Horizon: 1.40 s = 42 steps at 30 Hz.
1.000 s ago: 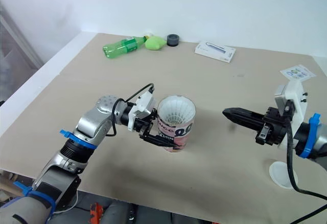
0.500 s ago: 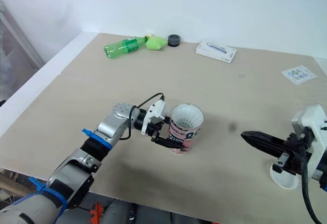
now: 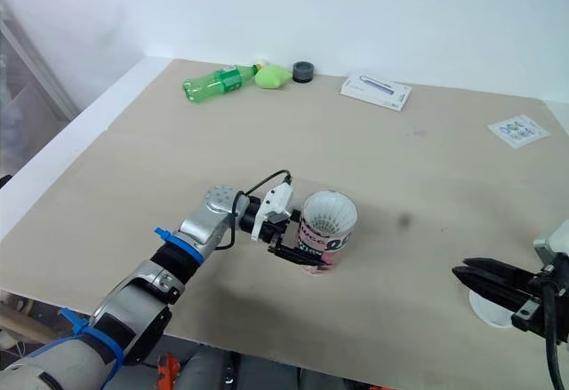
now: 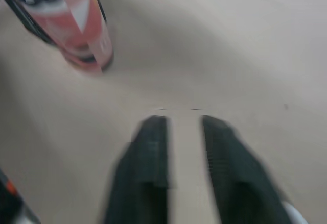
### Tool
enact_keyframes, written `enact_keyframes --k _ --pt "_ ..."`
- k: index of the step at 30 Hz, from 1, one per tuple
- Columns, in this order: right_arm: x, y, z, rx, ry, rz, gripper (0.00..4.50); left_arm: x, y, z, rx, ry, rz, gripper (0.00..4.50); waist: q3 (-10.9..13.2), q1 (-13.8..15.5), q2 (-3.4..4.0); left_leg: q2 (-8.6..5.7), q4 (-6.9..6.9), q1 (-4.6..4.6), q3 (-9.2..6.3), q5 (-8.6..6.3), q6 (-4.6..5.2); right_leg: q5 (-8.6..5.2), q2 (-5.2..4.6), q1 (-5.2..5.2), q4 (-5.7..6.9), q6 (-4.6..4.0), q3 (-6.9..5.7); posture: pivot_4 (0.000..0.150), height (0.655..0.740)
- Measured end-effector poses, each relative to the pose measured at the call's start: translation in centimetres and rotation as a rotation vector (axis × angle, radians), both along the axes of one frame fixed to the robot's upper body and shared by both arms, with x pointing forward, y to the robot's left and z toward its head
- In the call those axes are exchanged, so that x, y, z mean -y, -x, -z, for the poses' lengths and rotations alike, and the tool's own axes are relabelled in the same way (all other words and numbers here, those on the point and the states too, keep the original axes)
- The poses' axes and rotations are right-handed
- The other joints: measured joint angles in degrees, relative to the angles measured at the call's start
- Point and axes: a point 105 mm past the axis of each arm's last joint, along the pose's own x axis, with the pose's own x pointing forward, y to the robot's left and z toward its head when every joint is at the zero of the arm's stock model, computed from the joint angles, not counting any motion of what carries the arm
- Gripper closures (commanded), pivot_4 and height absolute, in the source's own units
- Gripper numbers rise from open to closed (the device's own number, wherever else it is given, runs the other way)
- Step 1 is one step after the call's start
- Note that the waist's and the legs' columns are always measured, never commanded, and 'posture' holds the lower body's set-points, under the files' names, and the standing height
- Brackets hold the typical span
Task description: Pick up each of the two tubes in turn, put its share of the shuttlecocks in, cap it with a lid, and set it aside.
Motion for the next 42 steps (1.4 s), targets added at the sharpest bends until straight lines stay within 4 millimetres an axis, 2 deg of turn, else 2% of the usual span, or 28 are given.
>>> enact_keyframes --k 2,3,4,12,18,19,23,29,35,36,38,39,41,42 --pt "1.1 -0.2 0.1 -0.025 0.057 0.009 0.94 0.0 0.0 0.0 -0.004 0.006 -0.003 1.46 0.0 0.01 0.0 -0.04 -0.02 0.0 0.01 0.0 0.0 0.02 -0.06 0.02 -0.1 0.03 -0.01 0.15 0.7294" --pt "2.2 -0.3 0.7 -0.074 0.113 0.005 0.18 0.0 0.0 0.0 -0.012 0.012 -0.007 1.46 -0.01 0.04 0.02 -0.04 -0.06 -0.01 0.02 0.0 0.0 0.05 -0.07 0.08 -0.27 0.06 -0.04 0.15 0.7294" --pt "2.7 -0.2 1.0 -0.088 0.123 0.012 0.03 0.0 0.0 0.1 -0.014 0.014 -0.007 1.46 -0.02 0.13 0.03 -0.04 -0.11 -0.04 0.0 0.0 0.01 0.07 -0.08 0.08 -0.37 0.07 -0.06 0.15 0.7294" --pt "6.4 -2.7 1.8 -0.173 0.213 -0.041 0.03 -0.1 0.4 0.2 -0.036 0.032 -0.025 1.46 -0.04 0.24 0.07 -0.08 -0.2 -0.04 0.09 0.0 0.0 0.2 -0.13 0.12 -0.52 0.3 -0.05 0.15 0.7294" --pt "9.2 -3.6 3.7 -0.273 0.207 -0.039 0.03 -0.2 0.7 0.3 -0.005 0.026 -0.013 1.46 -0.06 0.22 0.11 -0.11 -0.29 -0.02 0.03 -0.02 -0.02 0.19 -0.11 0.13 -0.52 0.3 -0.06 0.15 0.7294" --pt "10.2 -3.6 4.6 -0.303 0.191 -0.016 0.03 -0.2 0.7 0.3 0.006 0.014 -0.008 1.46 -0.1 0.05 0.19 -0.11 -0.3 0.02 0.0 -0.02 -0.02 0.3 -0.08 0.17 -0.5 0.1 -0.06 0.15 0.7294" --pt "10.6 -4.5 5.1 -0.302 0.192 -0.02 0.03 -0.6 0.5 0.3 0.021 -0.009 -0.01 1.46 -0.15 -0.64 0.27 -0.06 -0.29 0.1 0.0 -0.01 -0.02 0.28 -0.02 0.22 -0.5 0.19 -0.06 0.15 0.7294" --pt "10.7 -4.4 7.3 -0.378 0.187 -0.04 0.03 -0.7 0.4 0.3 0.026 -0.013 -0.019 1.46 -0.18 -1.2 0.33 -0.06 -0.29 0.47 0.0 -0.02 -0.03 0.18 -0.03 0.63 -0.5 0.29 -0.05 0.15 0.7294" --pt "10.5 -5.1 8.5 -0.381 0.173 -0.038 0.03 -0.7 0.3 0.4 0.028 -0.009 -0.031 1.46 -0.24 -1.2 0.41 -0.08 -0.25 0.51 0.01 -0.01 -0.03 0.22 -0.06 0.71 -0.5 0.33 -0.04 0.15 0.7294" --pt "10.6 -5.5 8.5 -0.38 0.179 -0.034 0.6 -0.7 0.3 0.4 0.029 -0.008 -0.034 1.46 -0.23 -1.22 0.41 -0.07 -0.23 0.56 0.03 -0.01 -0.03 0.22 -0.06 0.74 -0.51 0.3 -0.03 0.15 0.7294" --pt "10.7 -5.6 8.5 -0.38 0.181 -0.029 0.92 -0.7 0.3 0.4 0.03 -0.009 -0.034 1.46 -0.24 -1.21 0.41 -0.08 -0.22 0.61 0.02 -0.01 -0.03 0.21 -0.08 0.78 -0.5 0.28 -0.03 0.15 0.7294" --pt "10.8 -5.8 8.5 -0.381 0.177 -0.023 1.48 -0.7 0.3 0.4 0.03 -0.009 -0.034 1.46 -0.23 -1.22 0.4 -0.07 -0.22 0.64 0.03 -0.01 -0.03 0.19 -0.07 0.81 -0.51 0.25 -0.03 0.15 0.7294" --pt "10.8 -5.7 8.6 -0.39 0.161 -0.03 2.28 -0.7 0.3 0.4 0.036 -0.008 -0.033 1.46 -0.24 -1.22 0.41 -0.05 -0.24 0.73 0.0 -0.01 -0.03 0.19 -0.04 0.88 -0.5 0.26 -0.04 0.15 0.7294" --pt "10.8 -5.7 8.6 -0.394 0.155 -0.038 2.95 -0.7 0.3 0.4 0.037 -0.008 -0.033 1.46 -0.24 -1.22 0.42 -0.05 -0.27 0.75 -0.01 -0.02 -0.04 0.19 -0.03 0.9 -0.5 0.27 -0.05 0.15 0.7294"
